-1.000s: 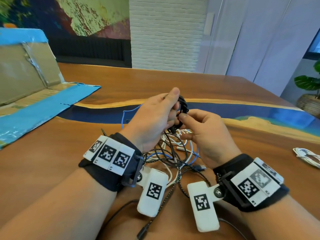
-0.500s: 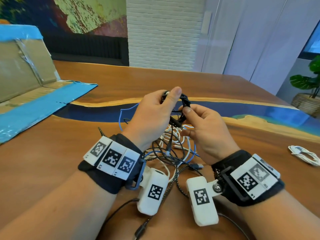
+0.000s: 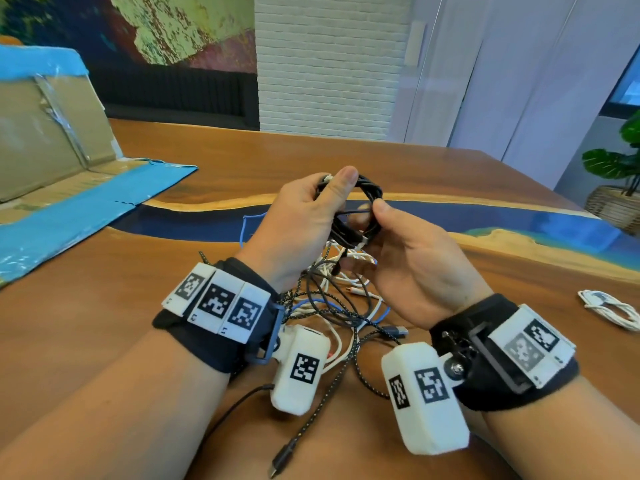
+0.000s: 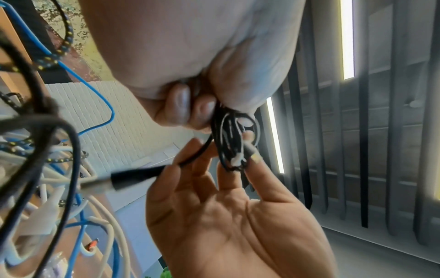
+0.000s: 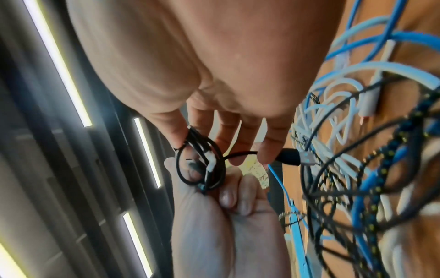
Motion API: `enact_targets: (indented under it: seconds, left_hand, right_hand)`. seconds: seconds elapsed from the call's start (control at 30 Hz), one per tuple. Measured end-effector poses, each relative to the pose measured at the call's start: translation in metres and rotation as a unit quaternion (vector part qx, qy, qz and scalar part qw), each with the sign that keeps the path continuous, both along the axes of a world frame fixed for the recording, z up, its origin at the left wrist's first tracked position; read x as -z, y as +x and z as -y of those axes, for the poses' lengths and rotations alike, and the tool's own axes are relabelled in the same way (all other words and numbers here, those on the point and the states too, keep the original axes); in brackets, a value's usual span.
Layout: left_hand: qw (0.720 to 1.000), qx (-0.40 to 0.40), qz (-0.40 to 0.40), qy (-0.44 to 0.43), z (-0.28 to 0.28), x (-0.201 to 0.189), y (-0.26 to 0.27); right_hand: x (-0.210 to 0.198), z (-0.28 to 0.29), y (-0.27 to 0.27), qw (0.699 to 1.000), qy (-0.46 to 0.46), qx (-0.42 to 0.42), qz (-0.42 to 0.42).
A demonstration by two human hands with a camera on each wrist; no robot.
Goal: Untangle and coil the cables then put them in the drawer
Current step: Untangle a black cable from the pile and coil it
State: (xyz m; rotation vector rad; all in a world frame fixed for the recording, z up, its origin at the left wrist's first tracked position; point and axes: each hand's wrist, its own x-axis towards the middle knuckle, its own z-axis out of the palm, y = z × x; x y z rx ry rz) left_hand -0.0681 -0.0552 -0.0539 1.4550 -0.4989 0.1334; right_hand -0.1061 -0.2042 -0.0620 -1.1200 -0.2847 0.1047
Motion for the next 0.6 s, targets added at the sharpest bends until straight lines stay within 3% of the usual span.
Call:
enact_targets:
  seconds: [0.1, 0.27, 0.37, 0.6]
  left_hand:
    - [1.0, -0.009, 0.005, 0.03, -0.001, 0.0, -0.001]
    - [0.998, -0.007, 0.016, 0.052, 0.005, 0.0, -0.007]
    - [0.999, 0.002, -0.003, 0.037, 0.008, 0.002, -0.008]
    - [0.998, -0.032, 0.009, 0.054, 0.001, 0.003, -0.003]
  right_hand:
    - [-0.001, 0.004, 0.002, 0.999, -0.023, 0.033, 0.008]
    - [-0.002, 0.004, -0.001, 0.997, 0.057, -0.033, -0.041]
    - [-0.001, 0.006, 0.0, 0.999, -0.012, -0.036, 0.004]
    - [0.002, 0.018, 0.012, 0.987, -0.115, 0.111, 0.008]
